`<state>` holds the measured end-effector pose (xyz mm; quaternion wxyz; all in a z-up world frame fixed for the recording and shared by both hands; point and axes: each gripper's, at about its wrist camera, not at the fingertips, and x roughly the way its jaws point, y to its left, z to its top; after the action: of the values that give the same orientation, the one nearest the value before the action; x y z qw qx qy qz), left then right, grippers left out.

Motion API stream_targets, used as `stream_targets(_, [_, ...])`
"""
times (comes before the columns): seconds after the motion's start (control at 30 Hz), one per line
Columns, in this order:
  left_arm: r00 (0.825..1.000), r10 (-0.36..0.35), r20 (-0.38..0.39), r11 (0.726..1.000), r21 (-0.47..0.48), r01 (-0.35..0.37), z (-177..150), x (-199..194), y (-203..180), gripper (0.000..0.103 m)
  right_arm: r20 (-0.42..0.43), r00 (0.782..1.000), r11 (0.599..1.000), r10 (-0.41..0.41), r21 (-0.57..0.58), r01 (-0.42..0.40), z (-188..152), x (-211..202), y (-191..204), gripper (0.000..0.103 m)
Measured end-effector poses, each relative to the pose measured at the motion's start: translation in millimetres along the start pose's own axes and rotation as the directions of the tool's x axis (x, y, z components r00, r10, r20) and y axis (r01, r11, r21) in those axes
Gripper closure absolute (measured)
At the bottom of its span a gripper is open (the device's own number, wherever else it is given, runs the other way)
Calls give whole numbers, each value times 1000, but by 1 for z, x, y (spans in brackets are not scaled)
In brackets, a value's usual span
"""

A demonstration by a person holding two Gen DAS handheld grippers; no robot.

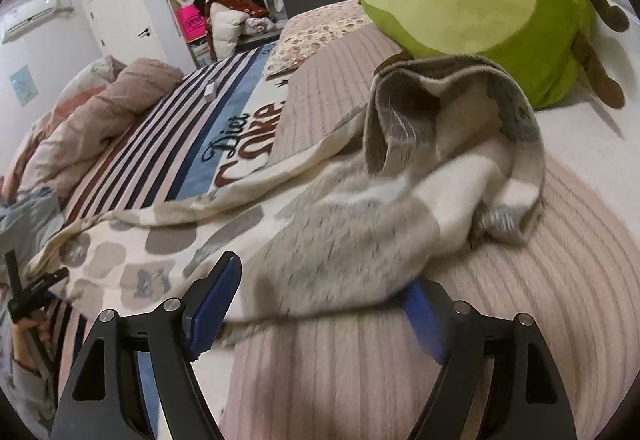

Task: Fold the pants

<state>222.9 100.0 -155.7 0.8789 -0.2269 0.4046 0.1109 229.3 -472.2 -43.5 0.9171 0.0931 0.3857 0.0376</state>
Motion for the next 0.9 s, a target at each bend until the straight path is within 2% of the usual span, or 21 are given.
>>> stream_targets(0.13, [999, 41, 35, 999, -20, -41, 18, 13, -4, 24, 2, 1000, 999, -20, 28, 20, 12, 15, 0, 28])
stream_targets(0.17, [998, 47, 45, 999, -13, -46, 21, 15, -7, 32, 8, 999, 999, -34, 25, 34, 14, 16, 2, 34])
stream_targets(0.2, [997, 50, 52, 999, 1, -50, 23, 17, -10, 55, 13, 998, 998, -55, 14, 55, 15, 17, 4, 55])
stream_targets(0.27, [998, 36, 57, 999, 18, -37, 25, 18, -13, 84, 13, 999, 999, -47, 4, 47, 15, 19, 5, 81])
stream_targets(0.3, [998, 25, 64, 999, 25, -27, 25, 17, -14, 92, 21, 999, 999, -41, 3, 41, 15, 18, 5, 89])
stream_targets(0.4, [993, 10, 116, 998, 54, -16, 24, 3, -18, 96, 78, 997, 1000, -28, -1, 28, 13, 7, 5, 96])
stream_targets(0.67, [979, -55, 195, 991, 129, 30, 8, -71, -35, 96, 182, 983, 999, 15, -35, -9, 6, -47, 6, 99])
stream_targets(0.83, [977, -100, 186, 980, 190, 64, -18, -123, -38, 96, 213, 977, 999, 24, -34, -17, -13, -105, 0, 99])
stream_targets(0.9, [980, -119, 160, 977, 195, 87, -34, -142, -31, 96, 208, 978, 1000, 15, -25, -10, -26, -126, -6, 99])
